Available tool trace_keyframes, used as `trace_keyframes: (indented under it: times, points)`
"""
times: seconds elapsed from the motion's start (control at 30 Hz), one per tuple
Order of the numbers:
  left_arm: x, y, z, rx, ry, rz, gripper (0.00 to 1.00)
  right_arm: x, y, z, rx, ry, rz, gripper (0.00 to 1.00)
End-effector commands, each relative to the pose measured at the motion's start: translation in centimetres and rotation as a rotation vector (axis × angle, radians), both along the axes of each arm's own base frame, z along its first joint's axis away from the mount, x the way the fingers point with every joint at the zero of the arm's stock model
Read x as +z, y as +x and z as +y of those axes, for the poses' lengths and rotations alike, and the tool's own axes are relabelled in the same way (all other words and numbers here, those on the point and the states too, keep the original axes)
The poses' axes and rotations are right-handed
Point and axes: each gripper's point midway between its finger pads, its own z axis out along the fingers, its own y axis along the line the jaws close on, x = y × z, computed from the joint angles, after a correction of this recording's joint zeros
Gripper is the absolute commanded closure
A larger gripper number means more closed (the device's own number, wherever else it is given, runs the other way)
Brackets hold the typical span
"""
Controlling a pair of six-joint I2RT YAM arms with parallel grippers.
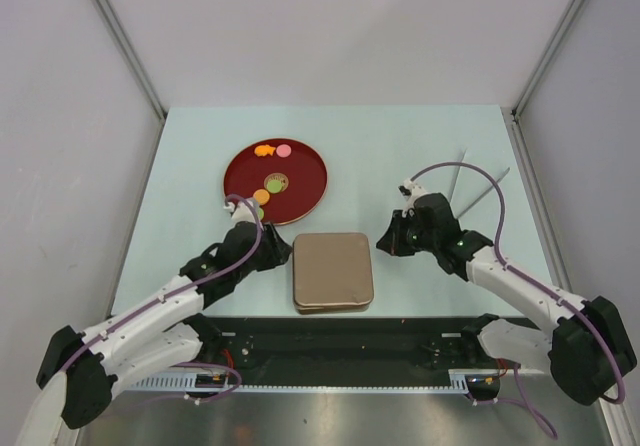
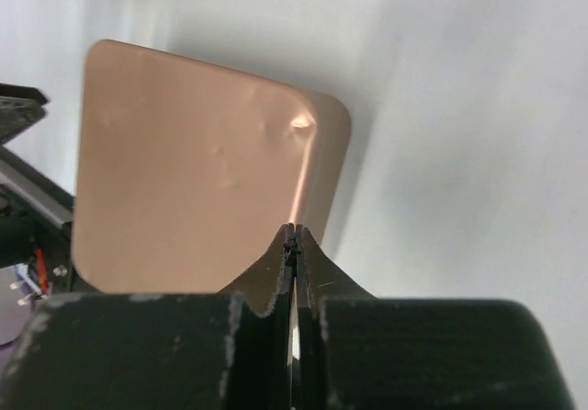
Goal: Pack the cookies
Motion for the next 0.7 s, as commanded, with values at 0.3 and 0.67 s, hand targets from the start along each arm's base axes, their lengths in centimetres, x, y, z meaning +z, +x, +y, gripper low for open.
trace_keyframes:
  times: [0.3, 0.67]
  points:
    - [-2.0, -0.6, 2.2, 0.132, 0.037, 0.064, 0.9, -4.1, 1.0, -1.0, -0.052, -0.134, 0.072, 1.0]
    - [-5.2, -1.3, 0.9, 0.081, 0.03, 0.149, 0.99, -4.8, 0.5, 2.0, 0.025, -0.134, 0.098, 1.0]
